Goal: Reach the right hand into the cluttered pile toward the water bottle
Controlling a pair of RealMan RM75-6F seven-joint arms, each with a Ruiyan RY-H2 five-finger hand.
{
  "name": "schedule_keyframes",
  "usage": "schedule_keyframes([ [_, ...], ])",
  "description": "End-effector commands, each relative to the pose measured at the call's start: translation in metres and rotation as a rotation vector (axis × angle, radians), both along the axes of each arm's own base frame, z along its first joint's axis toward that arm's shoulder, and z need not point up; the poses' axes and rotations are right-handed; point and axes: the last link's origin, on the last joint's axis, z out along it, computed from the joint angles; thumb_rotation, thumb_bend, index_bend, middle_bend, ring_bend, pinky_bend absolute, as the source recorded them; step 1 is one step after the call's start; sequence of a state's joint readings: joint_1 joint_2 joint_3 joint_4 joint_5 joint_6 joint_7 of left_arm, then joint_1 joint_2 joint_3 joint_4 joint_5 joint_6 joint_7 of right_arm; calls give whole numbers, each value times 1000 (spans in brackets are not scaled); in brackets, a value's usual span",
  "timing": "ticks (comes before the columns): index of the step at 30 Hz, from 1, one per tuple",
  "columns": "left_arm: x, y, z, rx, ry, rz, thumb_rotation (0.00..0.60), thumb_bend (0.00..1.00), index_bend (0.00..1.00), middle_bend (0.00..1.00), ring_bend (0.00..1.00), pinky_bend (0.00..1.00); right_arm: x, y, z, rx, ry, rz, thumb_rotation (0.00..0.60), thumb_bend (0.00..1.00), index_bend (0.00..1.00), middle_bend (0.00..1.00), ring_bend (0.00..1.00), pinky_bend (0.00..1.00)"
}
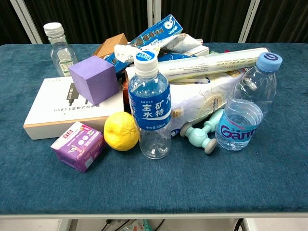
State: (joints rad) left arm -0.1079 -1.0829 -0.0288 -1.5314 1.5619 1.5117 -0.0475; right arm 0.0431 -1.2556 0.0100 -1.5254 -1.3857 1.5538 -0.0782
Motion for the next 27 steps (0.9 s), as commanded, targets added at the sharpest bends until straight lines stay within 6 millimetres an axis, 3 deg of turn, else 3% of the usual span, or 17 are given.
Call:
schedule_keyframes([
  [1, 0, 0, -1, 0, -1, 1, 294, 50, 87, 108, 144, 255, 1, 0, 0, -3, -8, 6, 600, 0, 0, 0, 0, 0],
  [12, 0, -3, -1, 9, -7, 0, 291, 49, 87, 108, 144, 254, 6, -3, -6, 19, -52, 25, 600, 0, 0, 0, 0, 0],
  [17, -1, -1, 0, 17, -9, 1, 292, 49, 87, 108, 144, 254, 21, -11, -16, 62, -123, 74, 600, 0, 0, 0, 0, 0],
  [27, -4, -2, -3, 10, -15, 12, 294, 49, 87, 108, 144, 255, 70, -43, -79, 189, -575, 183, 600, 0, 0, 0, 0, 0],
])
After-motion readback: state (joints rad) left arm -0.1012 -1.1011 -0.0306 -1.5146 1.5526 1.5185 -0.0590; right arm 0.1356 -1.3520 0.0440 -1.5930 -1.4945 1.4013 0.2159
